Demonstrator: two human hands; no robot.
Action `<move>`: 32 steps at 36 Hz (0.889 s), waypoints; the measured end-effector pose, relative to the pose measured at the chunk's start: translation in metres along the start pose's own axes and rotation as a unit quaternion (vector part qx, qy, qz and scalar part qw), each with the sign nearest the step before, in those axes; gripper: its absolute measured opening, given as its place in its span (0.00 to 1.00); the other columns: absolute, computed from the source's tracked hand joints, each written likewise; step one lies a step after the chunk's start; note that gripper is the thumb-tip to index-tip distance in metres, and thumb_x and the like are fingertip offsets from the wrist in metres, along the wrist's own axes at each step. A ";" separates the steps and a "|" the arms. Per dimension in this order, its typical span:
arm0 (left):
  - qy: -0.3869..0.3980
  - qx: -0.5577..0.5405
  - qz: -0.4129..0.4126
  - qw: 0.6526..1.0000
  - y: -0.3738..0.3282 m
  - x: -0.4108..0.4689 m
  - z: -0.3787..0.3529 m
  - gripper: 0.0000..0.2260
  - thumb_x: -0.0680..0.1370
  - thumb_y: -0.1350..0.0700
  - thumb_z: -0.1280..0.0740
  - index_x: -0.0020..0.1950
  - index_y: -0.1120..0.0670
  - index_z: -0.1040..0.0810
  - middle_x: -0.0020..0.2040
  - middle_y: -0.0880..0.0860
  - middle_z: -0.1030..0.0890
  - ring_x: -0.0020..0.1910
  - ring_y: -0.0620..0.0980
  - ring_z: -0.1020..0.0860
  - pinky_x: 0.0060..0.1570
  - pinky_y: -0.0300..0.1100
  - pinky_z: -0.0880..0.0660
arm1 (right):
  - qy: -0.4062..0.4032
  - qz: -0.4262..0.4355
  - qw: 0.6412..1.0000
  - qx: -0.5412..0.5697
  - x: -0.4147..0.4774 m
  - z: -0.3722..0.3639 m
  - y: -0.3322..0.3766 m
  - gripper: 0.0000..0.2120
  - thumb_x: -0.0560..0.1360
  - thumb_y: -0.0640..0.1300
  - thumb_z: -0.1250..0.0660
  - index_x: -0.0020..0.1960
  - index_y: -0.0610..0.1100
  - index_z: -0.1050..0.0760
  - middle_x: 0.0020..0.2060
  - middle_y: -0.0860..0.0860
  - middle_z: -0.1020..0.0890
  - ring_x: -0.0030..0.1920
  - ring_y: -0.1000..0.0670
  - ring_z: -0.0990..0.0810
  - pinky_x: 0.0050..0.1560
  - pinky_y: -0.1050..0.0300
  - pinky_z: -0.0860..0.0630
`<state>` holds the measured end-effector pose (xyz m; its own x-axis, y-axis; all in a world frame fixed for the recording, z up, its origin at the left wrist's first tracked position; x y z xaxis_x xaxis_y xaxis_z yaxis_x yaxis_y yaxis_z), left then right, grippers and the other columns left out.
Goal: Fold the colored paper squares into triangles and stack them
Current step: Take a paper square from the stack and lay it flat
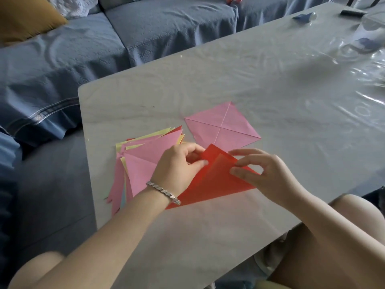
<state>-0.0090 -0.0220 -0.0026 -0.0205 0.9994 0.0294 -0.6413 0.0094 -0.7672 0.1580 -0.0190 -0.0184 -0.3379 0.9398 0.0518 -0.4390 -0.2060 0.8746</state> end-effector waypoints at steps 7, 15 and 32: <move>0.023 -0.058 0.031 0.998 0.004 -0.006 -0.003 0.07 0.73 0.64 0.32 0.43 0.53 0.19 0.37 0.44 0.19 0.39 0.37 0.21 0.41 0.24 0.29 | -0.057 -0.069 0.992 0.085 0.002 -0.004 -0.007 0.08 0.67 0.43 0.26 0.32 0.52 0.20 0.28 0.61 0.19 0.29 0.63 0.23 0.34 0.73 0.29; -0.034 -0.060 0.008 0.998 -0.005 -0.023 0.004 0.08 0.72 0.53 0.30 0.51 0.49 0.19 0.39 0.39 0.21 0.41 0.35 0.22 0.42 0.25 0.30 | -0.108 -0.112 0.982 0.111 -0.005 0.000 -0.007 0.10 0.68 0.44 0.26 0.30 0.54 0.20 0.28 0.59 0.18 0.28 0.61 0.22 0.32 0.70 0.27; -0.120 -0.070 -0.026 0.990 -0.012 -0.032 0.010 0.11 0.69 0.61 0.27 0.50 0.51 0.17 0.37 0.36 0.23 0.36 0.29 0.24 0.41 0.22 0.31 | -0.147 -0.067 0.970 0.182 -0.014 0.003 0.014 0.09 0.69 0.37 0.28 0.41 0.51 0.19 0.32 0.59 0.17 0.31 0.62 0.20 0.33 0.72 0.28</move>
<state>-0.0081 -0.0543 0.0119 -0.1829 0.9605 0.2095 -0.5340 0.0819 -0.8415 0.1590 -0.0344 -0.0056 -0.0231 0.9996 0.0148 -0.1219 -0.0175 0.9924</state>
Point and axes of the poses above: each hand's wrist, its own x-axis towards the middle knuckle, its own z-axis out of the back of the hand, y = z × x, the point moved 8 cm from there along x, towards the middle knuckle
